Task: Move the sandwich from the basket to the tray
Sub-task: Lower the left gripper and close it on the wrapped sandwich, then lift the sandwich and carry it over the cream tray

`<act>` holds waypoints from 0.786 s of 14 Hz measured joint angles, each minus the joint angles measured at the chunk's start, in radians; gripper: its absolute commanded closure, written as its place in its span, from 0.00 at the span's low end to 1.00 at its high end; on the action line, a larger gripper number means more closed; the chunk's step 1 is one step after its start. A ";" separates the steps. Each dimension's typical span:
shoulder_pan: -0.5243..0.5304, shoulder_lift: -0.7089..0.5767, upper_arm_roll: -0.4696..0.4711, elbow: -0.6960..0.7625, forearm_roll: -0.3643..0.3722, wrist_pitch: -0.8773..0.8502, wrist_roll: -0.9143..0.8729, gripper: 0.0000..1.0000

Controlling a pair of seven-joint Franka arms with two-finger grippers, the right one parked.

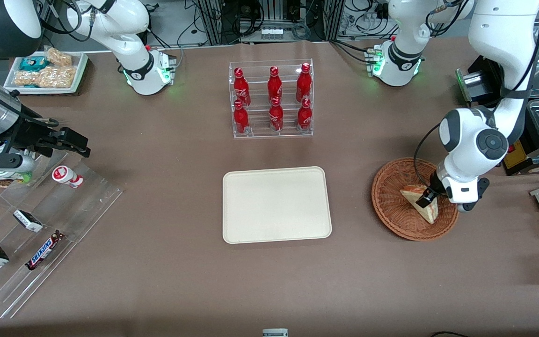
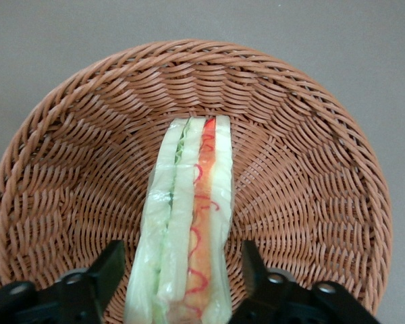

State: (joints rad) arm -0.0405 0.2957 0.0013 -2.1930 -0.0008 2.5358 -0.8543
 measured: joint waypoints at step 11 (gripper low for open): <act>-0.171 -0.028 -0.028 0.224 0.000 -0.271 0.054 0.94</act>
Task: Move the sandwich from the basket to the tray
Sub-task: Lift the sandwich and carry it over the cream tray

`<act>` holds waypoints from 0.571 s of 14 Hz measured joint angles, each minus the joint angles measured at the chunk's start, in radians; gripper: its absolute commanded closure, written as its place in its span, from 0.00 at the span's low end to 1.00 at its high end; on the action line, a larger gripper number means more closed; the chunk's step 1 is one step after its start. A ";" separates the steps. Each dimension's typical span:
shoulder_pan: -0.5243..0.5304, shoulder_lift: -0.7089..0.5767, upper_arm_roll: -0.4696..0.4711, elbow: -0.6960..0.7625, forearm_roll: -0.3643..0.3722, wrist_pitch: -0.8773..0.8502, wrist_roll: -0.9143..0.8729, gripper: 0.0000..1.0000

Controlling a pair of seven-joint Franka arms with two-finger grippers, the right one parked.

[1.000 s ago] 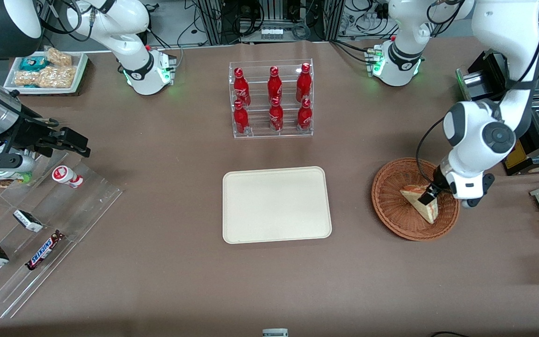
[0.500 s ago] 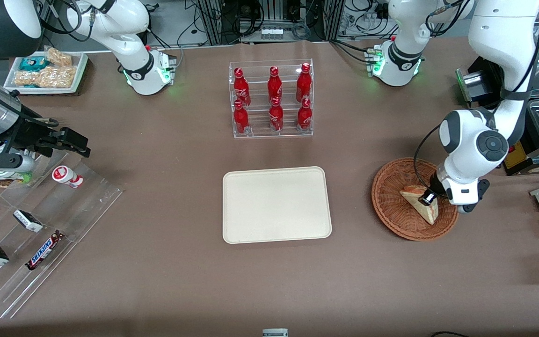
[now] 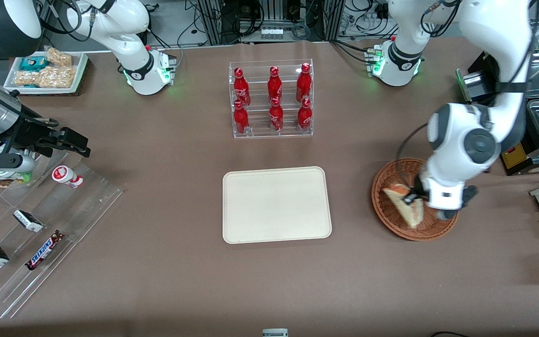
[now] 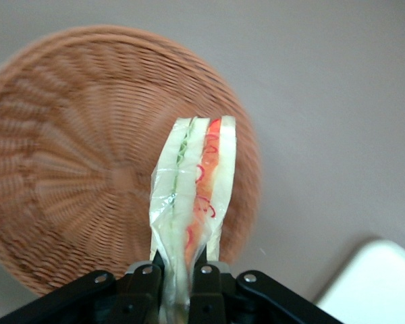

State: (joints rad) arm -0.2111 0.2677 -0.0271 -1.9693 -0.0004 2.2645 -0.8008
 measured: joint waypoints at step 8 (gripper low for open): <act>-0.358 0.255 -0.001 0.302 0.003 0.005 0.018 0.98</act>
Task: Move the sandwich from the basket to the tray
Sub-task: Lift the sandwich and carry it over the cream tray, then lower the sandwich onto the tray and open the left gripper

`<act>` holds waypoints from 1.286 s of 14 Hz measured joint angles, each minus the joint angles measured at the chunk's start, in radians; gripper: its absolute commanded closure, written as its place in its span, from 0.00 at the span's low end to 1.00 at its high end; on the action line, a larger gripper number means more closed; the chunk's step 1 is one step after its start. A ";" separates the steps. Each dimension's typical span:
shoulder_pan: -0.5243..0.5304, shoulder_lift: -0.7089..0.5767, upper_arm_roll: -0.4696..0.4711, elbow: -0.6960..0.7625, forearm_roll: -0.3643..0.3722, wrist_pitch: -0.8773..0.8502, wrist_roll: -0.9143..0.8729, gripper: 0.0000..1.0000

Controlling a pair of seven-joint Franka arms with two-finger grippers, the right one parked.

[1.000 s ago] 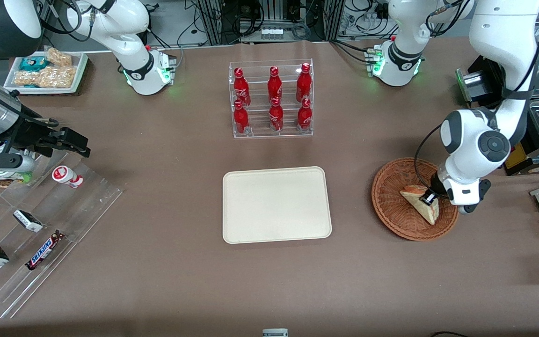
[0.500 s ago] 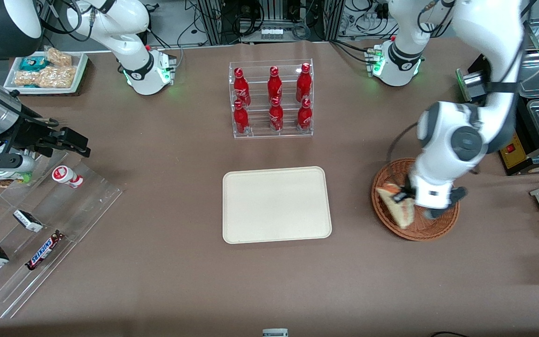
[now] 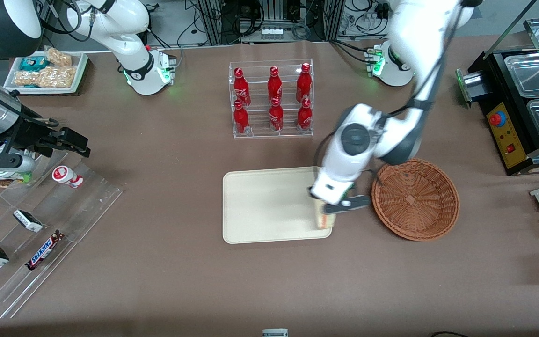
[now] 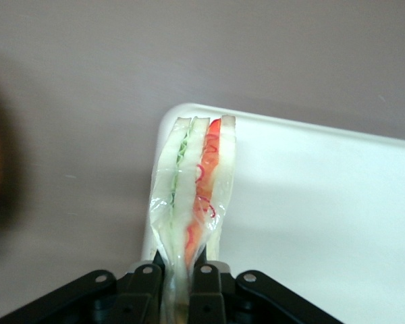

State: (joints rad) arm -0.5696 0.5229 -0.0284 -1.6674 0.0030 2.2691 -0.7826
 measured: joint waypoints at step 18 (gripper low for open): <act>-0.153 0.184 0.017 0.183 0.098 0.073 -0.186 0.00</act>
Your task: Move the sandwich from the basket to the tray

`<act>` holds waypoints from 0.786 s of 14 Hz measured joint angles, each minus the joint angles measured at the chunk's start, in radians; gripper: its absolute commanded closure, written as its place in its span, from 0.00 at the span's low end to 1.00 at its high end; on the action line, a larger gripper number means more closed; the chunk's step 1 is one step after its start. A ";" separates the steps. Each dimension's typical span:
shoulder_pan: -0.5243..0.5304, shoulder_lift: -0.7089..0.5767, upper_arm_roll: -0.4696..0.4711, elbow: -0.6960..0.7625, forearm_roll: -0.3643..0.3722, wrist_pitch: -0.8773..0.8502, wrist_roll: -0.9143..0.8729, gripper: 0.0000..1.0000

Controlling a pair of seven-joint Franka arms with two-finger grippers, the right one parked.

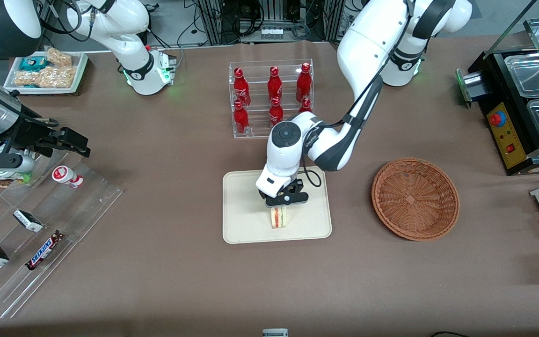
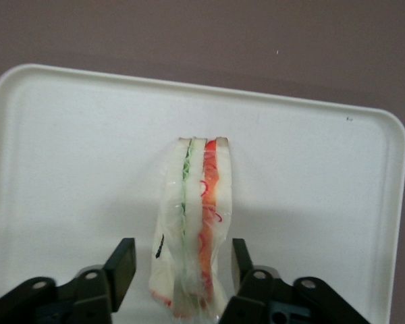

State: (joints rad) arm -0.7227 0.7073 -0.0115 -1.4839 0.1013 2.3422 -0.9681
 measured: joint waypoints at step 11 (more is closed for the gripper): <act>0.247 -0.320 0.035 -0.016 0.002 -0.430 0.059 0.00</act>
State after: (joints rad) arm -0.4758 0.3873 0.0237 -1.5002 0.1034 1.9126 -0.9095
